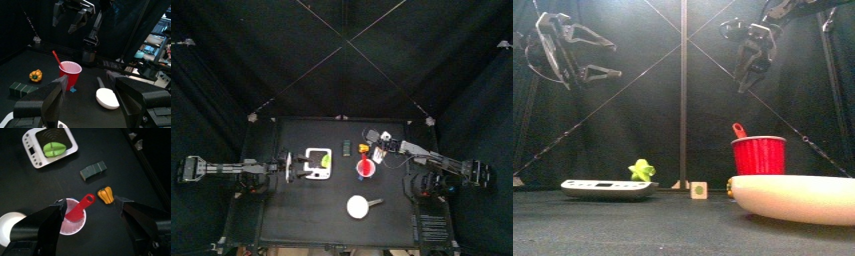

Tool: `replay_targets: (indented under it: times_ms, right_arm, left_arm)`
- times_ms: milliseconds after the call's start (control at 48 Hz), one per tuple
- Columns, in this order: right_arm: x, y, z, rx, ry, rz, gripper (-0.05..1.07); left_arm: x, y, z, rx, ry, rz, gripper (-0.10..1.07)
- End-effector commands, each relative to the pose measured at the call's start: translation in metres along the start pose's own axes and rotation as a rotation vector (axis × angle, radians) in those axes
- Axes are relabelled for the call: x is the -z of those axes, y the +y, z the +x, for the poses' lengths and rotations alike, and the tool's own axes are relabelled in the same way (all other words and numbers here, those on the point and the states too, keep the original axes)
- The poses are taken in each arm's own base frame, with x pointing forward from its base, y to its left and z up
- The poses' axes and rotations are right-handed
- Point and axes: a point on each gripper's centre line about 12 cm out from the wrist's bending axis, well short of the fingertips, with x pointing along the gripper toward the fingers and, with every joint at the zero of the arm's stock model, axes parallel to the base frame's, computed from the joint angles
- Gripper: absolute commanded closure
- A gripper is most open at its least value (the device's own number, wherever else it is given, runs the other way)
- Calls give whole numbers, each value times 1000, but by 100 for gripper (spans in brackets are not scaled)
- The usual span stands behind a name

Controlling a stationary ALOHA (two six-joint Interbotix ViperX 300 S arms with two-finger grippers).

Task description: Grab knife

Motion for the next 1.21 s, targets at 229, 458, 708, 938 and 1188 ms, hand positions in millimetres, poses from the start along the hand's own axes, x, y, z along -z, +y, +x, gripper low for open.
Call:
replay_targets:
  times_ms: [229,458,708,938,1188]
  right_arm:
    - [-30,-9,32,-39,132,-186,-1]
    - [-21,-9,76,-103,369,-263,-1]
    - [-16,-13,102,-114,505,-291,-1]
    - [-8,-14,106,-142,614,-304,-1]
    - [-7,-14,116,-160,633,-296,0]
  left_arm:
    - [-6,0,3,2,-22,2,1]
    - [-6,0,2,1,-22,0,1]
    - [-6,0,2,2,-21,2,1]
    - [-5,0,2,1,-17,0,1]
    - [-5,0,2,1,-19,0,1]
